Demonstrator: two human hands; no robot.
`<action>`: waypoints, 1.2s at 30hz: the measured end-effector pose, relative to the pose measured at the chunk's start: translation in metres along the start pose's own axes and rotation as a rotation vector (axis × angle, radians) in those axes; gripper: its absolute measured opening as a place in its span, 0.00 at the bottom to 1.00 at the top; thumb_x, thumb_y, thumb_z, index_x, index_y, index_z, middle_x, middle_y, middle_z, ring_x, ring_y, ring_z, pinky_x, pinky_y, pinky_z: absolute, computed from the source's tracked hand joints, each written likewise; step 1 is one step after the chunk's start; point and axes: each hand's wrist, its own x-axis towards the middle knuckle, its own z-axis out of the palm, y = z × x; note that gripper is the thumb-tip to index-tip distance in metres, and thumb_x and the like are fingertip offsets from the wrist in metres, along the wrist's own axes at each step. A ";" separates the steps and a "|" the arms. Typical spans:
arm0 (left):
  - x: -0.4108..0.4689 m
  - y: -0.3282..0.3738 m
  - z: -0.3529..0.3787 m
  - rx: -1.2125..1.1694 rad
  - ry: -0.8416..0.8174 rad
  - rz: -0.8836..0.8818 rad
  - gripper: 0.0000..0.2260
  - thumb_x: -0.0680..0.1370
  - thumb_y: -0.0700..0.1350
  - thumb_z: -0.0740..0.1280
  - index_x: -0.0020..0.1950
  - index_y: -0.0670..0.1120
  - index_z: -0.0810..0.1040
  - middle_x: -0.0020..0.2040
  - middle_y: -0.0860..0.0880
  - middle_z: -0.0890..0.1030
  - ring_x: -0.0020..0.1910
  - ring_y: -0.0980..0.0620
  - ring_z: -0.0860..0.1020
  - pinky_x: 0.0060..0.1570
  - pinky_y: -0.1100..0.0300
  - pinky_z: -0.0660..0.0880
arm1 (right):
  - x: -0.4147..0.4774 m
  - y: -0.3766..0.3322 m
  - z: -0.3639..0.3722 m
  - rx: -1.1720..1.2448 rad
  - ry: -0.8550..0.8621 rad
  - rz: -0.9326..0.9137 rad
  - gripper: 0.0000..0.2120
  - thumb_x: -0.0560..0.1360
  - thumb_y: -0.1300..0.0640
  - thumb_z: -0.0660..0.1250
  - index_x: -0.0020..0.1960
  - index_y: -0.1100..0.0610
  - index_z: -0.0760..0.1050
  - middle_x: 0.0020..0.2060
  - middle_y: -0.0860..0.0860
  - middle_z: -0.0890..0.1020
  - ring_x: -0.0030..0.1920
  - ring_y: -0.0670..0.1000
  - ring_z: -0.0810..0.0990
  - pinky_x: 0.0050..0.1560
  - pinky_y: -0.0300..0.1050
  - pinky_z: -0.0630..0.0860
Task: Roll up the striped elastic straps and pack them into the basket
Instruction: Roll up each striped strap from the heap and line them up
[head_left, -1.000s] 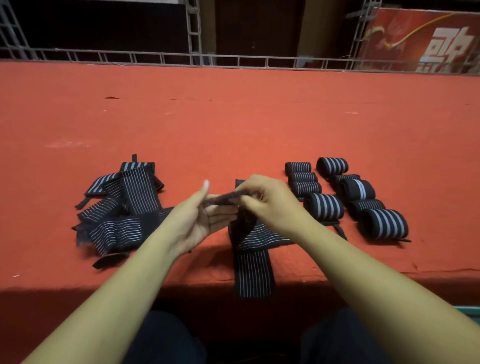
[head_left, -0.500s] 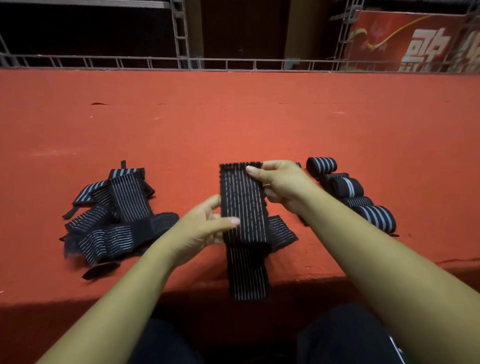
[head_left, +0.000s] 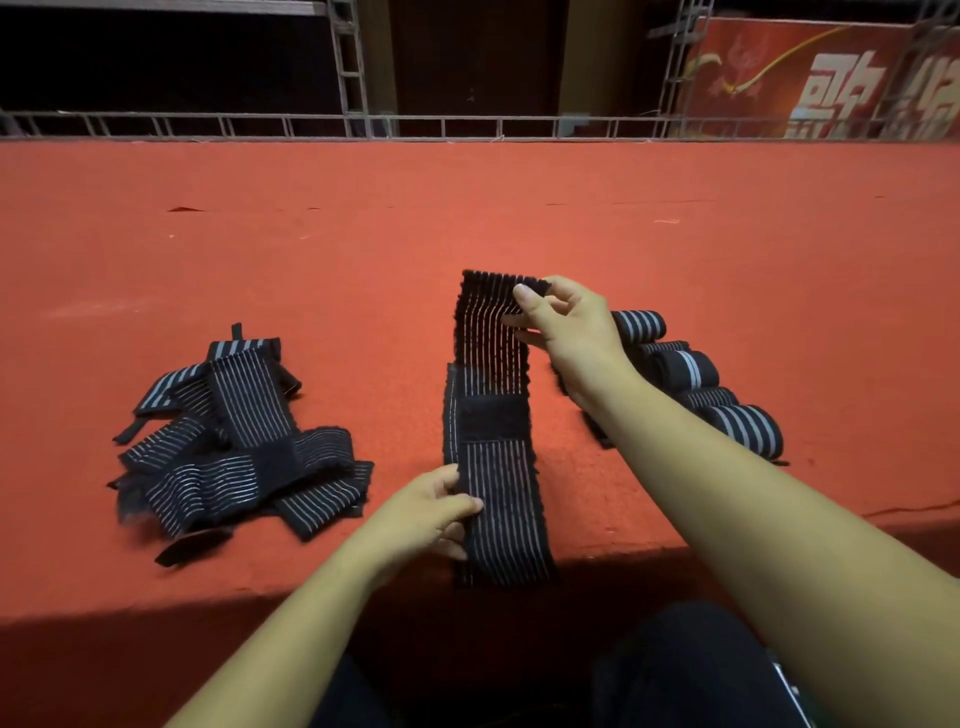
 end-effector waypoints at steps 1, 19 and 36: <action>0.003 -0.003 -0.001 0.015 0.064 -0.016 0.09 0.82 0.38 0.61 0.58 0.48 0.75 0.49 0.44 0.83 0.43 0.45 0.79 0.38 0.58 0.81 | 0.000 0.001 0.002 -0.002 -0.001 -0.012 0.05 0.80 0.57 0.67 0.46 0.54 0.78 0.46 0.56 0.84 0.48 0.53 0.85 0.58 0.57 0.80; 0.011 -0.021 0.000 0.108 0.235 0.029 0.09 0.82 0.35 0.58 0.55 0.50 0.66 0.32 0.48 0.76 0.33 0.50 0.78 0.36 0.52 0.80 | 0.006 0.025 0.014 -0.086 0.020 0.036 0.06 0.79 0.60 0.68 0.44 0.53 0.79 0.44 0.58 0.84 0.45 0.52 0.81 0.58 0.62 0.77; 0.075 -0.018 -0.031 0.710 0.532 0.167 0.16 0.80 0.55 0.65 0.61 0.47 0.69 0.51 0.49 0.77 0.54 0.47 0.76 0.56 0.50 0.73 | 0.046 0.078 0.032 -0.165 0.037 0.127 0.06 0.81 0.63 0.63 0.50 0.58 0.78 0.41 0.53 0.81 0.44 0.54 0.82 0.56 0.63 0.79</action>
